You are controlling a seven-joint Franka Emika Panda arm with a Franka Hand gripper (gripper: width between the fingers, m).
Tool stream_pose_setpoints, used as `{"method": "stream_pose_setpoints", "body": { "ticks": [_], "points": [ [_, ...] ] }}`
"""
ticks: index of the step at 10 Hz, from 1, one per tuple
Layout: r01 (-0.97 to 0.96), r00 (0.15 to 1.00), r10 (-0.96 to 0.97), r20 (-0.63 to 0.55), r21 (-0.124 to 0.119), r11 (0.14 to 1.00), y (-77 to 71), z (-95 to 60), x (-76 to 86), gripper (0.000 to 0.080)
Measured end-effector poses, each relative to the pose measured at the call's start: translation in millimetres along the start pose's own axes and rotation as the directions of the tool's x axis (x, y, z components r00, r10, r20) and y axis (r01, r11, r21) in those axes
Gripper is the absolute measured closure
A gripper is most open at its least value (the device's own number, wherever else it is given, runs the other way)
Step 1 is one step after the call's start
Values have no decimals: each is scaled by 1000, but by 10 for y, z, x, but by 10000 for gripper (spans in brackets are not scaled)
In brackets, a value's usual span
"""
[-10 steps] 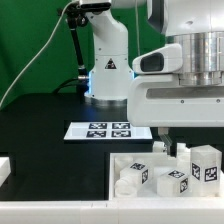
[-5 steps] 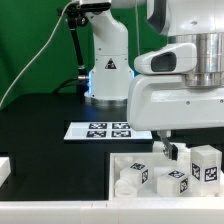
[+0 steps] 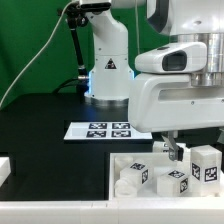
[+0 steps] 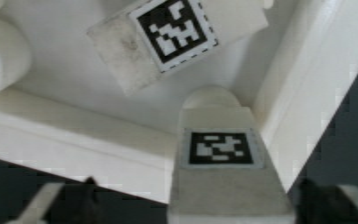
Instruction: Assemble one leg
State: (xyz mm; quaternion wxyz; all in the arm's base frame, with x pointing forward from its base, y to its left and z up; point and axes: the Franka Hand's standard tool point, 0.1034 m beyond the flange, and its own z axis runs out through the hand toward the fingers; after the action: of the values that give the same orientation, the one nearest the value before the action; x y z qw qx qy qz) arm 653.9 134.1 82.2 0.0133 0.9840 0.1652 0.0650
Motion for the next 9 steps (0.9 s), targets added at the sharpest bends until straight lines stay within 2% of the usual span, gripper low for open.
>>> {"method": "stream_pose_setpoints", "body": {
  "ticks": [2, 5, 7, 9],
  "points": [
    [0, 1000, 0, 0, 0, 1000, -1, -1, 1, 516],
    [-11, 1000, 11, -1, 0, 1000, -3, -3, 3, 515],
    [-274, 962, 274, -10, 6, 962, -48, -3, 14, 515],
    [-522, 853, 522, -8, 12, 853, -122, -4, 17, 515]
  ]
}}
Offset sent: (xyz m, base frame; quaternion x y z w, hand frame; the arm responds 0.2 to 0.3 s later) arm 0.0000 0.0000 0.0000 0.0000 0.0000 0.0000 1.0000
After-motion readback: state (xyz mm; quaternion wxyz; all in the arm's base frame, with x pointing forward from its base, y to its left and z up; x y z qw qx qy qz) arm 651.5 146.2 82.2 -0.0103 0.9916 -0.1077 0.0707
